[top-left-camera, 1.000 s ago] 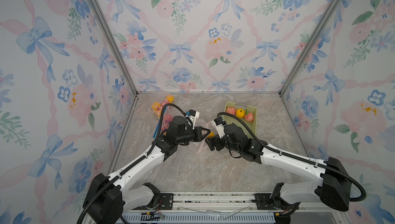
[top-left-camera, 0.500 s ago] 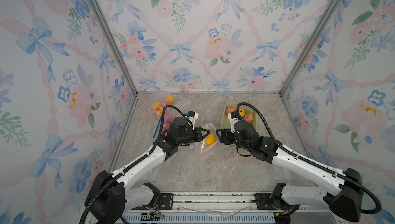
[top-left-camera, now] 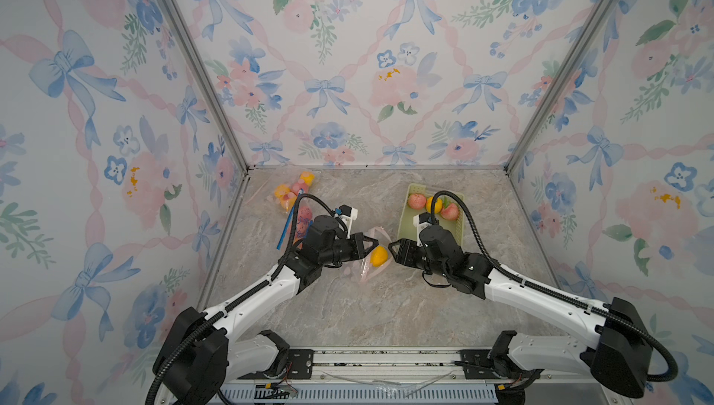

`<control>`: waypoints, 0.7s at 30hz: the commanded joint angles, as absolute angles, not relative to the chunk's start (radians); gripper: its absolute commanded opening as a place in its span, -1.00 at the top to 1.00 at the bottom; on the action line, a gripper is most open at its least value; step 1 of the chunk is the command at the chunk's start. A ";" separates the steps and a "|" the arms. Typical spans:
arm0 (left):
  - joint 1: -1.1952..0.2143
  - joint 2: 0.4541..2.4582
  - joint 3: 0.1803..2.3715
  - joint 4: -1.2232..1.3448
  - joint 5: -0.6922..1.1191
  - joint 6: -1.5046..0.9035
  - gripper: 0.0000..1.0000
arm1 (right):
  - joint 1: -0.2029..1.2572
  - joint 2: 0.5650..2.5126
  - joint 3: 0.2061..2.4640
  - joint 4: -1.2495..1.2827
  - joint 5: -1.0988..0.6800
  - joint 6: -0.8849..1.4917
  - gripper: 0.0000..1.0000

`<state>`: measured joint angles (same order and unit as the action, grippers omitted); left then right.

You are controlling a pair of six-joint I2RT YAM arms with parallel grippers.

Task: Place the peach in a zip-top bag and seal the zipper
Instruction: Adjust the zipper food storage bag at the center of the board.

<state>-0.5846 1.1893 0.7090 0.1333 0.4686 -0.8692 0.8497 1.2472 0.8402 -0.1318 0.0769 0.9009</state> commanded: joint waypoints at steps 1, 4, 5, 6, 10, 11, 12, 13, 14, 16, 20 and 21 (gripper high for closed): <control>-0.583 1.163 0.698 0.159 0.465 -0.881 1.00 | 0.846 1.281 0.840 -0.086 0.044 0.935 -0.14; -0.583 1.158 0.696 0.161 0.462 -0.882 1.00 | 0.848 1.306 0.832 -0.057 0.026 0.948 -0.02; -0.584 1.158 0.695 0.160 0.461 -0.882 1.00 | 0.848 1.313 0.833 -0.051 0.022 0.949 0.03; -0.583 1.158 0.696 0.161 0.462 -0.882 1.00 | 0.850 1.320 0.834 -0.048 0.020 0.950 0.07; -0.582 1.151 0.694 0.153 0.452 -0.878 1.00 | 0.857 1.339 0.851 -0.052 0.018 0.938 0.41; -0.583 1.151 0.694 0.146 0.446 -0.872 1.00 | 0.860 1.340 0.860 -0.059 0.018 0.933 0.51; -0.582 1.150 0.696 0.134 0.439 -0.863 1.00 | 0.861 1.339 0.872 -0.076 0.021 0.921 0.60; -0.582 1.149 0.701 0.114 0.427 -0.847 1.00 | 0.865 1.337 0.892 -0.103 0.029 0.906 0.69; -0.583 1.150 0.710 0.087 0.412 -0.826 1.00 | 0.870 1.335 0.913 -0.138 0.042 0.890 0.76; -0.582 1.148 0.729 -0.007 0.348 -0.756 1.00 | 0.886 1.329 0.971 -0.245 0.087 0.845 0.90; -0.582 1.139 0.795 -0.193 0.136 -0.617 1.00 | 0.929 1.337 1.111 -0.482 0.211 0.770 1.00; -0.582 1.138 0.803 -0.231 0.081 -0.587 1.00 | 0.940 1.346 1.147 -0.543 0.244 0.754 1.00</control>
